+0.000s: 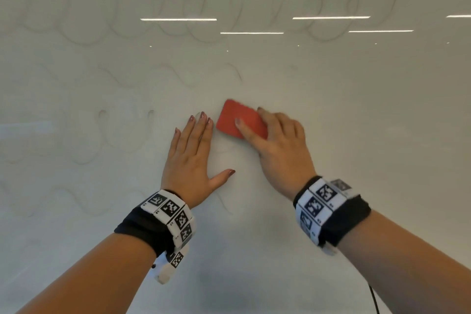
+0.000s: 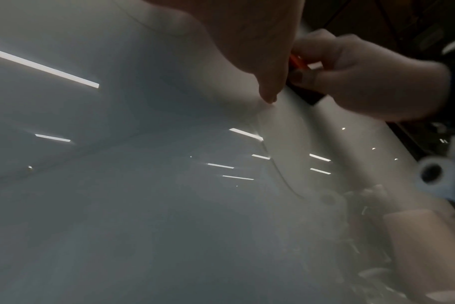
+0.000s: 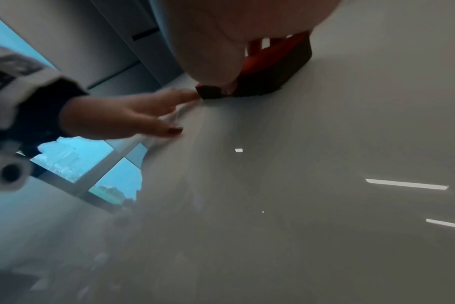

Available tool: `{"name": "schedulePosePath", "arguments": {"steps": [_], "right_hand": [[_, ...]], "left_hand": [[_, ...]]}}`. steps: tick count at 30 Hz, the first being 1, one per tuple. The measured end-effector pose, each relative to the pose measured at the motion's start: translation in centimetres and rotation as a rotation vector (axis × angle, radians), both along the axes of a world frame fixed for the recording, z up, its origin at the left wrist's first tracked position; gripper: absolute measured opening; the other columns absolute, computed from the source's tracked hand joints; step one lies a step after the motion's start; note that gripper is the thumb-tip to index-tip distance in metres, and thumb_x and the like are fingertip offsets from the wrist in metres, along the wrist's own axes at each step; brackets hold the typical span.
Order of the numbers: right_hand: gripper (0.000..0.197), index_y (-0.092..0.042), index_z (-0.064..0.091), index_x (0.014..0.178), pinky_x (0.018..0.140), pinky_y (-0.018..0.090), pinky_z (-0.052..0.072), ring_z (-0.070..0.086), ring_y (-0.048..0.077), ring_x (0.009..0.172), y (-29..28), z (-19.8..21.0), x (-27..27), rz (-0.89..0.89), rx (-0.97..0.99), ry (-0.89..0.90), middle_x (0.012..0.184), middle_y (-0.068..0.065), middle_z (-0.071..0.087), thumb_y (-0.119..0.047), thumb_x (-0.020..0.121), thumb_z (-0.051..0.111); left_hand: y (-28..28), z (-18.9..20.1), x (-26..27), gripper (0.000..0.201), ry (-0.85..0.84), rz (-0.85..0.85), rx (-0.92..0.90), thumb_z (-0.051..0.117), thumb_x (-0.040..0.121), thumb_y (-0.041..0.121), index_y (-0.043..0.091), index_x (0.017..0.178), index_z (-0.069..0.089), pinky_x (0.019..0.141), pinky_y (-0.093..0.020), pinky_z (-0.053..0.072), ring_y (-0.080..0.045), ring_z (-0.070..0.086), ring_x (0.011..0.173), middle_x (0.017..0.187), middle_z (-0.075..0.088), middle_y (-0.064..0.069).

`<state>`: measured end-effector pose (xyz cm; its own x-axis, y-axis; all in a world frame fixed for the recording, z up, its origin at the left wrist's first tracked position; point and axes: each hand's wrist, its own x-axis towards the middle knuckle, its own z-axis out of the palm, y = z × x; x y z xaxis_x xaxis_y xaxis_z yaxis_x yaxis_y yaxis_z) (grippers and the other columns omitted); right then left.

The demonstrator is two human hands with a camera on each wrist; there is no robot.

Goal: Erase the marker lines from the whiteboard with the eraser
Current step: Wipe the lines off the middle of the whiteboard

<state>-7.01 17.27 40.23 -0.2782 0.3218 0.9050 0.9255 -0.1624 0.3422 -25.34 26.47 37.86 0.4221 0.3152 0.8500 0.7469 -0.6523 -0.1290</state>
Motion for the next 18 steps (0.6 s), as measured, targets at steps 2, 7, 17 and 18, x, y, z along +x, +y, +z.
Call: {"name": "schedulePosePath", "arguments": {"steps": [2,7,17,18], "right_hand": [[0.066,-0.031,0.043,0.14,0.094,0.046,0.031,0.044,0.036,0.113,-0.5,-3.0,0.9,0.004,-0.031,-0.022,0.137,0.017,0.045,-0.007,0.08,0.055],[0.068,-0.033,0.05,0.135,0.094,0.049,0.034,0.047,0.039,0.113,-2.2,-6.7,3.8,-0.03,0.033,0.12,0.134,0.015,0.049,-0.005,0.076,0.072],[0.064,-0.032,0.038,0.141,0.096,0.052,0.034,0.041,0.041,0.116,-0.5,-1.4,0.2,-0.036,0.186,0.391,0.136,0.021,0.042,-0.01,0.086,0.062],[0.066,-0.032,0.036,0.142,0.096,0.052,0.033,0.041,0.041,0.116,-0.1,-1.5,-0.6,-0.036,0.184,0.391,0.136,0.021,0.042,-0.009,0.085,0.062]], "left_hand": [[0.0,0.0,0.0,0.101,0.006,-0.006,-0.003,0.043,0.077,0.071,0.01,0.15,0.009,0.117,-0.043,0.007,-0.02,0.001,0.146,0.158,0.003,-0.004],[0.1,0.2,-0.5,0.099,0.043,-0.01,0.001,0.042,0.079,0.07,0.01,0.15,0.008,0.117,-0.043,0.007,-0.02,0.0,0.146,0.158,0.002,-0.005],[2.3,0.5,-7.7,0.097,-0.01,0.028,0.001,0.036,0.078,0.072,0.014,0.15,0.009,0.118,-0.043,0.003,-0.021,0.0,0.146,0.158,0.003,-0.005],[2.7,0.2,-8.5,0.097,-0.006,0.041,-0.014,0.034,0.077,0.073,0.015,0.15,0.009,0.118,-0.043,0.003,-0.022,0.0,0.146,0.158,0.003,-0.006]]}}
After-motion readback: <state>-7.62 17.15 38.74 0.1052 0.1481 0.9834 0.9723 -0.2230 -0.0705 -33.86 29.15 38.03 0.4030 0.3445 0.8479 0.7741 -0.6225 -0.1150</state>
